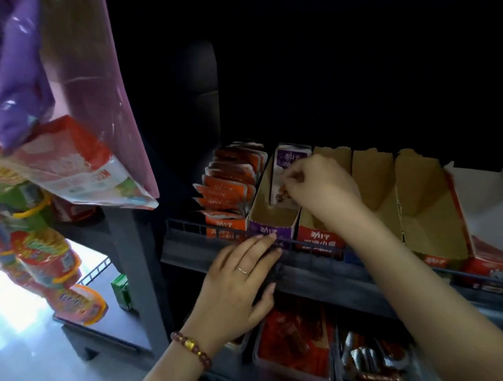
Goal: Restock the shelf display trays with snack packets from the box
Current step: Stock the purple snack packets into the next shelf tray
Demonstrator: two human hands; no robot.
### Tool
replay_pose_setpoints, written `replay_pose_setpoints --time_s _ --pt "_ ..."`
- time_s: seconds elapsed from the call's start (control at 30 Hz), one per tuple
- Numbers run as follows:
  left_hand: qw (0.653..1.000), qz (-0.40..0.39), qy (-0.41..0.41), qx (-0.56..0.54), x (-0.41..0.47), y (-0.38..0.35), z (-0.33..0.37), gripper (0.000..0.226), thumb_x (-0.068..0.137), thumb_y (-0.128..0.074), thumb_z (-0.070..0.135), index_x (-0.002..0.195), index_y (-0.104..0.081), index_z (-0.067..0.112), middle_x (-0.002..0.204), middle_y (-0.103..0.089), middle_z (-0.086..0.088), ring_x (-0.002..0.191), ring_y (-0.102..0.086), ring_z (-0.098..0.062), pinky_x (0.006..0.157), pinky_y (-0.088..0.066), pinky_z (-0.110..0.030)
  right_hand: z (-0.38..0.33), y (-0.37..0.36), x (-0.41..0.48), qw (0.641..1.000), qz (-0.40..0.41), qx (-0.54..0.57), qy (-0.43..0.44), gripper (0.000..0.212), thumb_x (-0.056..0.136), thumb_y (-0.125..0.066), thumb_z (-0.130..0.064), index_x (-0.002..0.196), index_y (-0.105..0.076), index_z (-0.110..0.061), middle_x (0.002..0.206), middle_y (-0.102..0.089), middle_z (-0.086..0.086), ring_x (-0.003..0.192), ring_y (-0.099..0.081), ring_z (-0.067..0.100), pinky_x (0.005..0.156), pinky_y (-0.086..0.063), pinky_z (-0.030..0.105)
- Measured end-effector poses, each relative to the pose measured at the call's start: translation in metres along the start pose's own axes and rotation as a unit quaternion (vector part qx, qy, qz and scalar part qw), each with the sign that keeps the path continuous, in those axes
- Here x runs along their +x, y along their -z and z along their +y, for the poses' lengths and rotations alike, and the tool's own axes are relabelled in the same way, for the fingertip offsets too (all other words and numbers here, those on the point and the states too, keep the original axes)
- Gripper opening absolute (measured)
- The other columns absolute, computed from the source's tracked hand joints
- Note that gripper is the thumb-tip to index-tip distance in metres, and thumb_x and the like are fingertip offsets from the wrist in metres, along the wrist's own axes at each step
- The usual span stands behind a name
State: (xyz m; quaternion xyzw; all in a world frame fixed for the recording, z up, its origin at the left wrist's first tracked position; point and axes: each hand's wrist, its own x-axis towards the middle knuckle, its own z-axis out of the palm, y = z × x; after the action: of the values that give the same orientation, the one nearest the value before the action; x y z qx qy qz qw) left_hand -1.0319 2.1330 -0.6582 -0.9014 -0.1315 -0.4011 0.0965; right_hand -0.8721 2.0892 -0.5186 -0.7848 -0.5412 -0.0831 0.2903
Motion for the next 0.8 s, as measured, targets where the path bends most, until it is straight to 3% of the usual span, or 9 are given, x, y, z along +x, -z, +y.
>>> replay_pose_setpoints --time_s 0.1,0.2,0.37,0.47,0.57,0.73,0.8 --pt "0.999 -0.02 -0.034 -0.015 -0.015 0.025 0.01 0.027 0.088 -0.048 0.025 0.108 -0.062 0.012 0.119 -0.06 -0.004 0.107 -0.056 -0.017 0.086 -0.045 -0.031 -0.005 0.01 -0.04 0.996 -0.003 0.063 0.067 0.018 0.093 -0.054 -0.024 0.1 -0.071 -0.027 0.086 -0.069 -0.01 0.072 -0.064 0.009 0.064 -0.056 0.035" --pt "0.996 -0.055 -0.072 -0.012 -0.035 0.05 0.022 0.024 0.089 -0.046 0.023 0.094 -0.068 0.012 0.099 -0.067 -0.002 0.083 -0.058 -0.014 0.072 -0.044 -0.028 -0.01 0.01 -0.087 0.984 -0.06 0.117 0.119 0.016 0.092 -0.054 -0.024 0.09 -0.069 -0.029 0.073 -0.064 -0.017 0.063 -0.057 0.0 0.054 -0.047 0.023" --pt "0.971 -0.238 -0.004 -0.03 -0.096 0.067 0.021 0.019 0.086 -0.045 0.026 0.083 -0.063 0.018 0.079 -0.059 0.002 0.071 -0.055 -0.018 0.072 -0.043 -0.032 -0.008 -0.048 -0.158 0.951 -0.264 0.13 0.092 0.007 0.09 -0.056 -0.026 0.083 -0.057 -0.029 0.072 -0.061 -0.013 0.067 -0.059 0.002 0.062 -0.051 0.029" --pt "0.925 -0.377 0.038 -0.028 -0.155 0.073 0.014 0.026 0.085 -0.038 0.03 0.084 -0.062 0.02 0.08 -0.061 0.003 0.07 -0.059 -0.02 0.064 -0.045 -0.03 -0.011 -0.108 -0.192 0.893 -0.424 0.128 0.079 0.009 0.089 -0.058 -0.023 0.08 -0.057 -0.027 0.08 -0.066 -0.009 0.075 -0.062 0.01 0.068 -0.048 0.03" --pt "0.881 -0.467 0.071 -0.04 -0.219 0.079 0.017 0.032 0.084 -0.032 0.032 0.091 -0.061 0.019 0.082 -0.064 0.0 0.071 -0.062 -0.025 0.065 -0.052 -0.036 -0.012 -0.168 -0.235 0.814 -0.562 0.085 0.118 0.006 0.091 -0.057 -0.021 0.094 -0.061 -0.019 0.093 -0.065 -0.004 0.08 -0.058 0.011 0.067 -0.043 0.024" --pt "0.863 -0.488 0.116 -0.053 -0.286 0.09 0.025 0.045 0.081 -0.022 0.035 0.096 -0.063 0.022 0.087 -0.063 0.002 0.076 -0.063 -0.021 0.072 -0.049 -0.034 -0.002 -0.255 -0.307 0.728 -0.677 -0.005 0.114 0.026 0.093 -0.051 -0.014 0.108 -0.063 0.003 0.114 -0.063 0.018 0.103 -0.058 0.032 0.083 -0.045 0.037" --pt "0.869 -0.472 0.135 -0.055 -0.297 0.092 0.024 0.044 0.081 -0.024 0.035 0.093 -0.064 0.021 0.084 -0.064 0.003 0.074 -0.063 -0.021 0.07 -0.048 -0.033 0.006 -0.28 -0.335 0.716 -0.694 -0.006 0.08 0.028 0.09 -0.045 -0.001 0.108 -0.066 -0.003 0.123 -0.061 0.015 0.107 -0.058 0.03 0.089 -0.049 0.039"
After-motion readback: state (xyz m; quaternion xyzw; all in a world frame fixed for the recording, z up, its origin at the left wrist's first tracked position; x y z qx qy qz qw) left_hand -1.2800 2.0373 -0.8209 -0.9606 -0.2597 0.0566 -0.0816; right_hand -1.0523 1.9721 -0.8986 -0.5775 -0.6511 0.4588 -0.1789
